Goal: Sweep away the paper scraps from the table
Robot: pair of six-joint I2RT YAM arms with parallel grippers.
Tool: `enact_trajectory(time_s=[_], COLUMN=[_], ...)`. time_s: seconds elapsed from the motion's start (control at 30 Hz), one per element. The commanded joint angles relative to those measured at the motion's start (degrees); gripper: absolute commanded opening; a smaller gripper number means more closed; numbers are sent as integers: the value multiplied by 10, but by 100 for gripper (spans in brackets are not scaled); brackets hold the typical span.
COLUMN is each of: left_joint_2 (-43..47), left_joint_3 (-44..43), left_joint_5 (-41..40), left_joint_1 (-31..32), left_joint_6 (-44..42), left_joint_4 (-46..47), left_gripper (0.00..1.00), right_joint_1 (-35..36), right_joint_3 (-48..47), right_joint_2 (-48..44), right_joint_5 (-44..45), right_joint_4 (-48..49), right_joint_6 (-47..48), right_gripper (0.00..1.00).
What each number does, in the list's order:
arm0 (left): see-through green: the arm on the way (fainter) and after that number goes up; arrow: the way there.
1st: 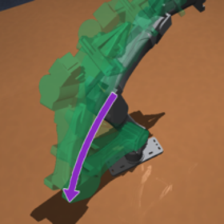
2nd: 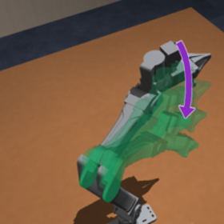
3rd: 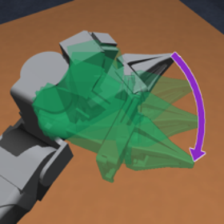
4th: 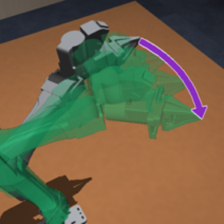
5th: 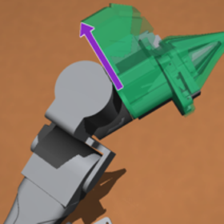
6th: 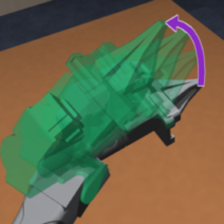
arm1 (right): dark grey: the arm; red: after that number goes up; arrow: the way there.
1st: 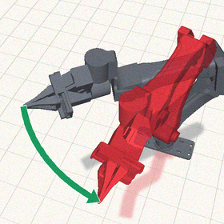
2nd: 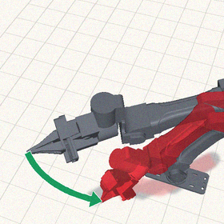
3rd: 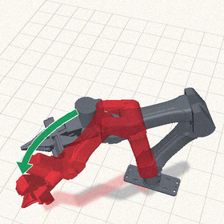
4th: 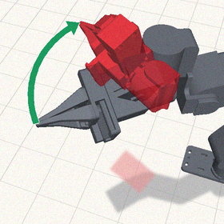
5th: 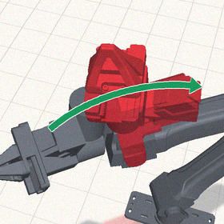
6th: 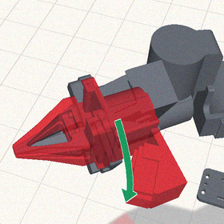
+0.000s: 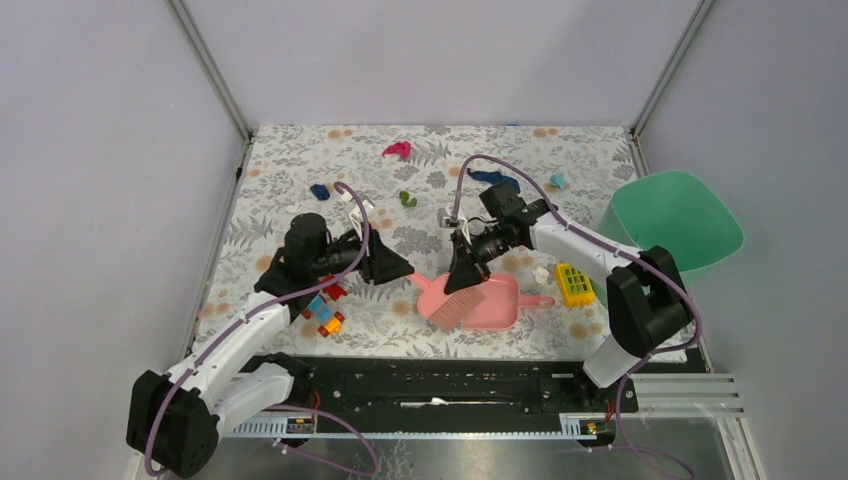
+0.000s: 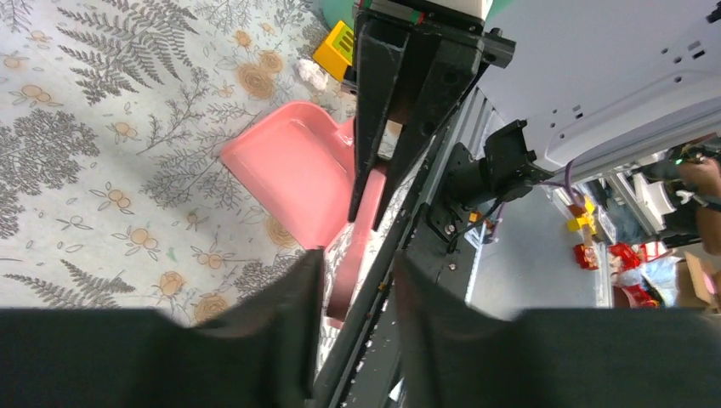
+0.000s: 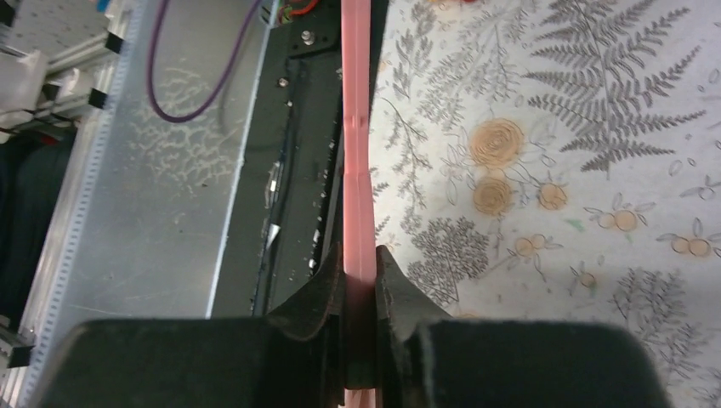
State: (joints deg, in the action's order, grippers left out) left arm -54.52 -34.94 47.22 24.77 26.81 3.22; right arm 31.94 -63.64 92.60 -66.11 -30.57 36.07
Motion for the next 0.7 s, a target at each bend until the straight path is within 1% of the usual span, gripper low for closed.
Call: enact_trajectory(time_s=[0.0, 0.03, 0.07, 0.17, 0.23, 0.33, 0.37, 0.47, 0.5, 0.57, 0.6, 0.63, 0.67], left_joint_2=[7, 11, 14, 17, 7, 1, 6, 28, 32, 42, 45, 42, 35], left_joint_3=[-8, 0, 8, 20, 12, -7, -15, -20, -20, -18, -17, -24, -37], left_joint_5=[-42, -58, -67, -78, -111, -145, -155, -151, -165, -248, -313, -362, -373], left_joint_1=[6, 12, 18, 39, 55, 58, 62, 93, 99, 100, 100, 100, 100], left_joint_6=[8, 17, 20, -19, -40, -49, -52, -77, -80, -82, -72, -66, -76], left_joint_4=[27, 33, 37, 7, -29, -66, -73, -70, -68, -79, -96, -122, -144], left_gripper=[74, 95, 98, 99, 99, 99, 99, 99, 99, 99, 99, 99, 99], right_joint_1=[1, 1, 1, 1, 1, 1, 1, 1, 1, 1, 1, 0, 1], right_joint_3=[-51, -54, -57, -74, -93, -107, -109, -110, -110, -113, -114, -116, -118], right_joint_2=[15, 12, 7, 4, 14, 28, 31, 34, 35, 37, 38, 39, 40], right_joint_5=[3, 8, 16, 40, 57, 64, 65, 63, 63, 65, 68, 72, 75], right_joint_4=[-63, -72, -82, -138, -180, -236, -247, -268, -275, -291, -298, -302, -305], right_joint_6=[42, 50, 59, 105, 136, 175, 184, 200, 205, 217, 220, 222, 222], right_gripper=[0, 0, 0, 0, 0, 0, 0, 0, 0, 0, 0, 0, 0])
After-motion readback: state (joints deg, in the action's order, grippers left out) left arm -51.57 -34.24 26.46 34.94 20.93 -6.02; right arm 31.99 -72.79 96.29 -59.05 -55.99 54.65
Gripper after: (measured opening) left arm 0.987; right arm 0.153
